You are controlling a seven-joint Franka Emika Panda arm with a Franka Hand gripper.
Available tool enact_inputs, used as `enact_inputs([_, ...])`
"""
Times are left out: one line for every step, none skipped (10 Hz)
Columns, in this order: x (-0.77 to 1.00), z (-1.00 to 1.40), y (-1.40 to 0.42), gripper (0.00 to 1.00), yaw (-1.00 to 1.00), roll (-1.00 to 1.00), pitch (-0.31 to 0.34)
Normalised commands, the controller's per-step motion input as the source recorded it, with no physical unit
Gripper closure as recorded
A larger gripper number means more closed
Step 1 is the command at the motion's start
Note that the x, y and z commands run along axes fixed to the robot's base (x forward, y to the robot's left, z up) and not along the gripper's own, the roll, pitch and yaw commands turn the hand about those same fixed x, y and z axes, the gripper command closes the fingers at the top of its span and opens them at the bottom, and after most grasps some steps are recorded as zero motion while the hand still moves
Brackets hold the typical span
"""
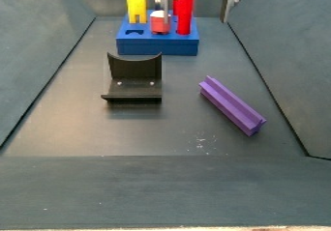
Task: Pick up the star object. Move up. Place the star object on the fixture. Regrasp the star object. Move to above the board. Insert the star object.
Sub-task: Pick up the star object.
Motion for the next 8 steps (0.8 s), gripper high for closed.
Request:
enact_inputs([-0.07, -0.72, 0.03, 0.00, 1.00, 0.00, -0.053])
enact_inputs([-0.07, -0.72, 0.03, 0.00, 1.00, 0.00, -0.051])
enact_inputs([-0.06, -0.72, 0.03, 0.00, 1.00, 0.00, -0.050])
enact_inputs([-0.06, -0.73, 0.03, 0.00, 1.00, 0.00, -0.050])
enact_inputs([-0.07, -0.75, 0.02, 0.00, 1.00, 0.00, -0.050])
enact_inputs([-0.19, -0.94, 0.00, 0.00, 1.00, 0.07, -0.091])
enact_inputs([-0.47, -1.00, 0.00, 0.00, 0.77, 0.07, -0.083])
enact_inputs([-0.52, -1.00, 0.00, 0.00, 0.71, 0.04, -0.036])
